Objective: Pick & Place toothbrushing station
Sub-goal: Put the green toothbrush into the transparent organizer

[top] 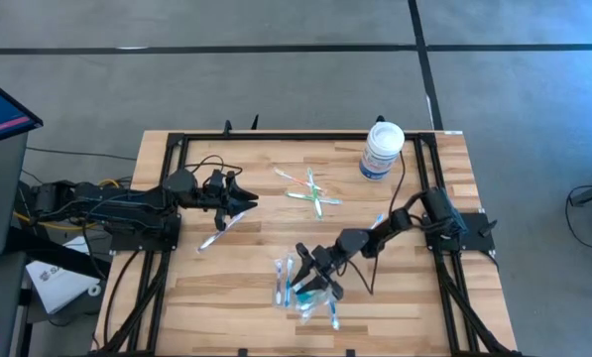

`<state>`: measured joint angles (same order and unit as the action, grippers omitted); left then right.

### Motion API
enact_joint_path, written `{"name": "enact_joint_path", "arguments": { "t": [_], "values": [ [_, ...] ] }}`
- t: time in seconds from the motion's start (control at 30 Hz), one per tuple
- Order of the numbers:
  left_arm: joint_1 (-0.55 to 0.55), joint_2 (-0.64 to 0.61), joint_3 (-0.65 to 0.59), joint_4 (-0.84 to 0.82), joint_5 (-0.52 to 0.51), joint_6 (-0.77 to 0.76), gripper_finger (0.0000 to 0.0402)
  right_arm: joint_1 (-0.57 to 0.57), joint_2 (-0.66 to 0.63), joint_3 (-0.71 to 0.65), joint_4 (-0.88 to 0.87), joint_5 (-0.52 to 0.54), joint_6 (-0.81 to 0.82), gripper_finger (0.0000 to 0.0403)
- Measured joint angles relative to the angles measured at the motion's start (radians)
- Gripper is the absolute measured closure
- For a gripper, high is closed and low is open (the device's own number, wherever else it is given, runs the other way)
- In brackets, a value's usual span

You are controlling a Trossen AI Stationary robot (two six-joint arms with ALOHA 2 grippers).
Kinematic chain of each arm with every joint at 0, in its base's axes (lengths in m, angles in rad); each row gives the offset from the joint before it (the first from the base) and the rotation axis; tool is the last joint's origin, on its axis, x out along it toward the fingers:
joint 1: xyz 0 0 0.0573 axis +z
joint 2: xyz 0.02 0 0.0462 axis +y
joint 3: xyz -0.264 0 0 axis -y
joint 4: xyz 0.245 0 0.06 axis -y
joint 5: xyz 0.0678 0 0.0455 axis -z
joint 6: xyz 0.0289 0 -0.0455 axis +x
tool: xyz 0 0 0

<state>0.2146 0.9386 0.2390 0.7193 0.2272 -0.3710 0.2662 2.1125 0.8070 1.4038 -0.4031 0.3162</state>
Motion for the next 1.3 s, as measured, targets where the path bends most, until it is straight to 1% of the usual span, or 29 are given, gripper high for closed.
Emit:
{"name": "enact_joint_path", "arguments": {
  "t": [0.2, 0.3, 0.43, 0.5, 0.63, 0.8, 0.9, 0.97, 1.03, 1.13, 1.3],
  "values": [
    [0.0, 0.0, 0.0, 0.0, 0.0, 0.0, 0.0294, -0.044, -0.002, 0.0, 0.037, -0.096, 0.061, 0.0292],
    [0.0, 0.0, 0.0, 0.0, 0.001, 0.0, 0.0294, -0.064, -0.017, -0.008, 0.036, -0.114, 0.075, 0.0292],
    [0.0, 0.0, 0.0, 0.0, 0.001, 0.0, 0.0294, -0.081, -0.081, -0.051, 0.013, -0.124, 0.061, 0.0292],
    [0.0, 0.0, 0.0, 0.0, 0.001, 0.0, 0.0294, -0.088, -0.138, -0.085, -0.039, -0.121, 0.035, 0.0292],
    [0.0, 0.0, 0.0, -0.001, 0.001, 0.0, 0.0294, -0.1, -0.271, -0.148, -0.216, -0.036, -0.009, 0.0299],
    [0.0, 0.0, 0.0, -0.001, 0.001, 0.0, 0.0294, -0.111, -0.43, -0.17, -0.488, 0.061, -0.025, 0.0317],
    [0.0, 0.0, 0.0, -0.001, -0.003, 0.0, 0.0294, -0.117, -0.504, -0.17, -0.627, 0.121, -0.008, 0.0327],
    [0.0, 0.0, 0.0, 0.0, -0.011, 0.0, 0.0294, -0.127, -0.548, -0.17, -0.708, 0.191, 0.039, 0.0334],
    [0.0, 0.0, 0.0, -0.001, -0.014, 0.0, 0.0294, -0.144, -0.581, -0.17, -0.782, 0.25, 0.079, 0.034],
    [0.0, 0.0, 0.0, 0.0, -0.016, 0.0, 0.0294, -0.177, -0.614, -0.17, -0.873, 0.309, 0.124, 0.0347],
    [0.0, 0.0, 0.0, 0.0, -0.018, 0.0, 0.0294, -0.25, -0.62, -0.17, -0.938, 0.326, 0.148, 0.0354]
  ]
}}
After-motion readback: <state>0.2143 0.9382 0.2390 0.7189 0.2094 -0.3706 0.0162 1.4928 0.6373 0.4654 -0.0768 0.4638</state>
